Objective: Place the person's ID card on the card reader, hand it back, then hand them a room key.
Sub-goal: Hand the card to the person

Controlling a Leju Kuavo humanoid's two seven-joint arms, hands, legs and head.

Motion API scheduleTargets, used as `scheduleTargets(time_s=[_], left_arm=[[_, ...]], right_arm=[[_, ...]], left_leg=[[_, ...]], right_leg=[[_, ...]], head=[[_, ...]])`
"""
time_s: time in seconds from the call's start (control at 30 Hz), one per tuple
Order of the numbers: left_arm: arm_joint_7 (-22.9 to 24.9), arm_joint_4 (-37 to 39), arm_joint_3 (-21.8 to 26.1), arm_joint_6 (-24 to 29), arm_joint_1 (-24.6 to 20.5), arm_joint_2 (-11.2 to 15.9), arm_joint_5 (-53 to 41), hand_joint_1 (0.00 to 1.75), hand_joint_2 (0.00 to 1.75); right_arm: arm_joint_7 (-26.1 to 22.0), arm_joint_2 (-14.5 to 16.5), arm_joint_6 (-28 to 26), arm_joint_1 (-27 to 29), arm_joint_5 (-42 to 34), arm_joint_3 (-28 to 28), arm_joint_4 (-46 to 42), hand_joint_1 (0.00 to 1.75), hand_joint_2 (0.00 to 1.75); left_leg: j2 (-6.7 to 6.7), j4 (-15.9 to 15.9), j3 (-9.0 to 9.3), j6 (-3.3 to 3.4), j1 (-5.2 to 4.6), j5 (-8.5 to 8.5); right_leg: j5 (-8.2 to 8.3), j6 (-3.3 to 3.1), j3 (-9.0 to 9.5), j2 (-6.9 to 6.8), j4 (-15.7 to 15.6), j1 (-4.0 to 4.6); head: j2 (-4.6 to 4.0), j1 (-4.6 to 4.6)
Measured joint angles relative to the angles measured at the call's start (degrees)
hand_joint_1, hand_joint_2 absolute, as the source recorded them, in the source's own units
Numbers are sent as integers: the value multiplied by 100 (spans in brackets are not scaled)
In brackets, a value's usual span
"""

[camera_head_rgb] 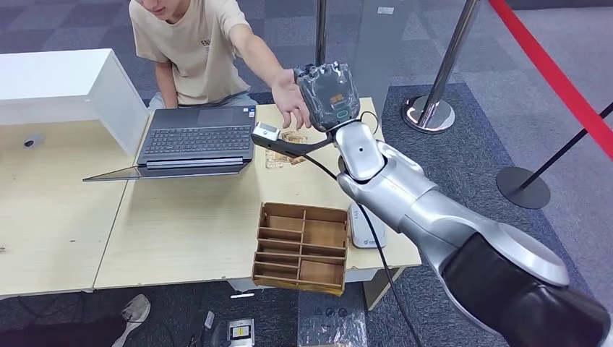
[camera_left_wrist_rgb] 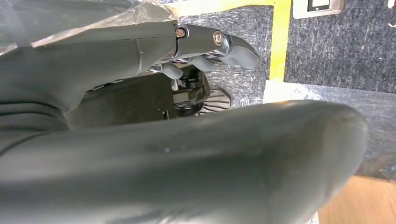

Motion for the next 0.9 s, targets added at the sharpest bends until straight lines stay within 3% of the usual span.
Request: scheduleTargets(time_s=[0.17, 0.23, 0.3, 0.37, 0.7, 0.9], left_arm=[[0, 3, 10, 21, 21, 16, 21, 0, 0], [-4, 4, 27, 46, 27, 23, 36, 0, 0], [-10, 5, 50, 69, 33, 30, 48, 0, 0], [-19, 5, 78, 84, 38, 37, 55, 0, 0], [-2, 18, 135, 134, 97, 113, 7, 0, 0], [22, 33, 132, 126, 160, 165, -81, 0, 0]], right_arm=[[3, -28, -115, 66, -8, 8, 81, 175, 175], [-3, -35, -138, 109, -23, -13, 105, 89, 175], [-15, -40, -150, 154, -52, -43, 127, 2, 87], [-62, -44, -148, 194, -121, -78, 142, 0, 0], [-442, -69, -159, 374, -473, -452, 79, 0, 0], [-707, -145, -186, 599, -790, -1073, -576, 0, 0]], left_leg=[[0, 0, 0, 0, 0, 0], [0, 0, 0, 0, 0, 0], [0, 0, 0, 0, 0, 0], [0, 0, 0, 0, 0, 0], [0, 0, 0, 0, 0, 0], [0, 0, 0, 0, 0, 0]], right_leg=[[0, 0, -1, 0, 0, 0], [0, 0, -1, 0, 0, 0], [0, 0, -1, 0, 0, 0], [0, 0, -1, 0, 0, 0], [0, 0, -1, 0, 0, 0], [0, 0, -1, 0, 0, 0]], head=[[0, 0], [0, 0], [0, 0], [0, 1], [0, 0], [0, -1]])
